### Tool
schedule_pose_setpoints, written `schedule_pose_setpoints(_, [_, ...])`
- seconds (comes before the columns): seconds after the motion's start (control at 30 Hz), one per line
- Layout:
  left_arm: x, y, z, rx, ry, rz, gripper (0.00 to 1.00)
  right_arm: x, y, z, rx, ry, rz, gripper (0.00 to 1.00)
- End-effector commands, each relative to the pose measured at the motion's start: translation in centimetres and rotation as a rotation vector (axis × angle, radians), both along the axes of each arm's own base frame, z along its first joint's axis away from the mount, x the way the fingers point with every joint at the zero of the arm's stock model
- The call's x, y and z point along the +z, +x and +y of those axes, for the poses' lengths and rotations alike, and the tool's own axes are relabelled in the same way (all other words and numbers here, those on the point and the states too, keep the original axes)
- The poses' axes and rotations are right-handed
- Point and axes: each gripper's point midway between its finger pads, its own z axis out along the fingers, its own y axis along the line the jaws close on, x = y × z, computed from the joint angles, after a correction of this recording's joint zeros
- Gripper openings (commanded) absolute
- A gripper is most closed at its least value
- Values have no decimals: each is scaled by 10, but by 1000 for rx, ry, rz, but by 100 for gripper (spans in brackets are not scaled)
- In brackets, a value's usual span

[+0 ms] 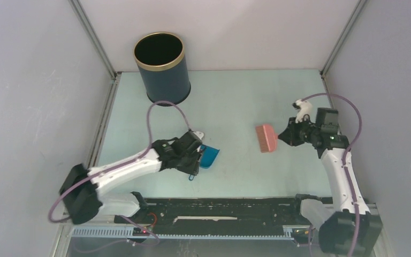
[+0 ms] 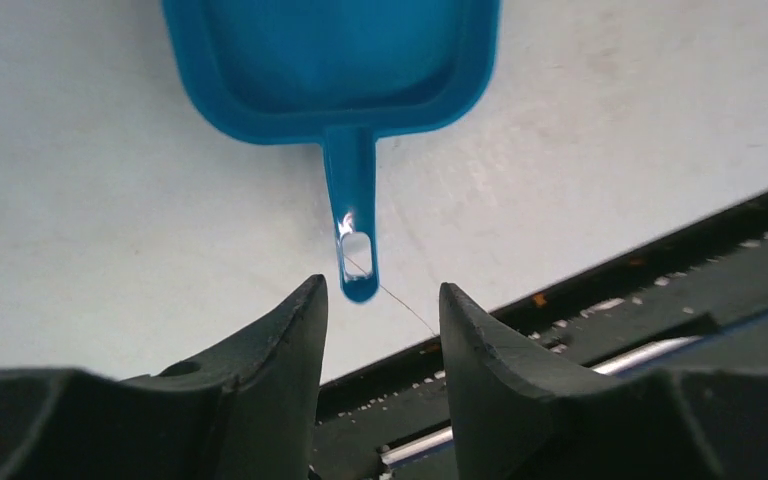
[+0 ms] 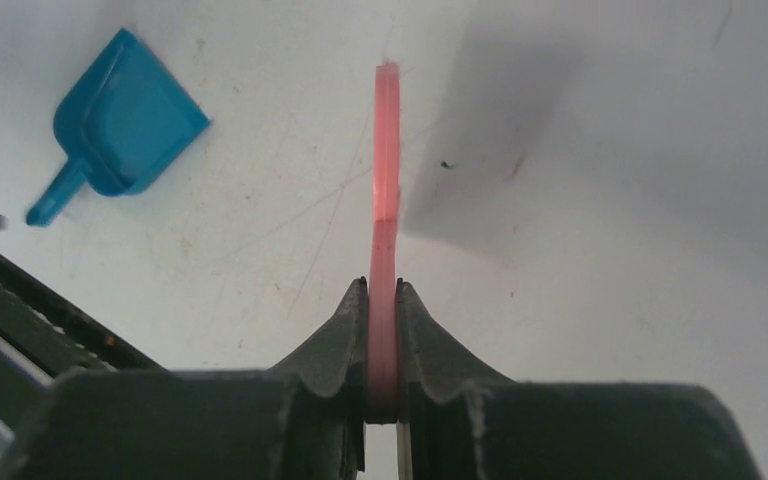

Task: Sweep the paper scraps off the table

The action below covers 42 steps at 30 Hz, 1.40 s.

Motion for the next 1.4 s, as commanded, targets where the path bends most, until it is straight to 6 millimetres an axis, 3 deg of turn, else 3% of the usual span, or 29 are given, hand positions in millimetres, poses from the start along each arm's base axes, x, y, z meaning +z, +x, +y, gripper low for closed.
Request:
schedule_pose_setpoints(0.0, [45, 3, 11, 72, -137, -164, 51, 40, 9, 18, 112, -287, -212, 0])
schedule_pose_setpoints(0.07, [57, 3, 18, 98, -182, -219, 53, 45, 9, 37, 201, -449, -289, 0])
schedule_pose_setpoints(0.2, [73, 2, 27, 103, -237, -289, 56, 33, 15, 54, 315, -797, -382, 0])
schedule_pose_setpoints(0.4, [66, -1, 46, 125, -168, -296, 58, -21, 13, 85, 507, -1185, -407, 0])
schedule_pose_setpoints(0.47, [68, -2, 44, 132, -194, -300, 58, -35, 9, 93, 540, -1219, -388, 10])
schedule_pose_setpoints(0.57, [72, -1, 42, 146, -228, -310, 58, -40, -14, 110, 639, -1132, -386, 29])
schedule_pose_setpoints(0.7, [76, -3, 39, 138, -241, -301, 58, -42, -61, 121, 812, -926, -265, 97])
schedule_pose_setpoints(0.8, [81, -1, 41, 102, -206, -315, 58, -29, -80, 124, 833, -716, -198, 100])
schedule_pose_setpoints(0.87, [87, 7, 45, 87, -150, -340, 58, -12, -73, 122, 752, -555, -202, 100])
schedule_pose_setpoints(1.0, [106, 33, 44, 36, -38, -425, 58, 24, -39, 113, 533, -231, -230, 100])
schedule_pose_setpoints(1.1, [121, 56, 41, 27, 38, -481, 59, 44, -5, 94, 340, -106, -242, 100])
schedule_pose_setpoints(1.17, [124, 69, 44, 40, 70, -524, 64, 47, 3, 88, 287, -57, -221, 100])
schedule_pose_setpoints(1.27, [112, 82, 49, 89, -5, -513, 67, 29, 5, 67, 223, -110, -177, 100])
schedule_pose_setpoints(1.37, [112, 91, 73, 192, -39, -511, 68, 27, 5, 48, 148, -87, -177, 100])
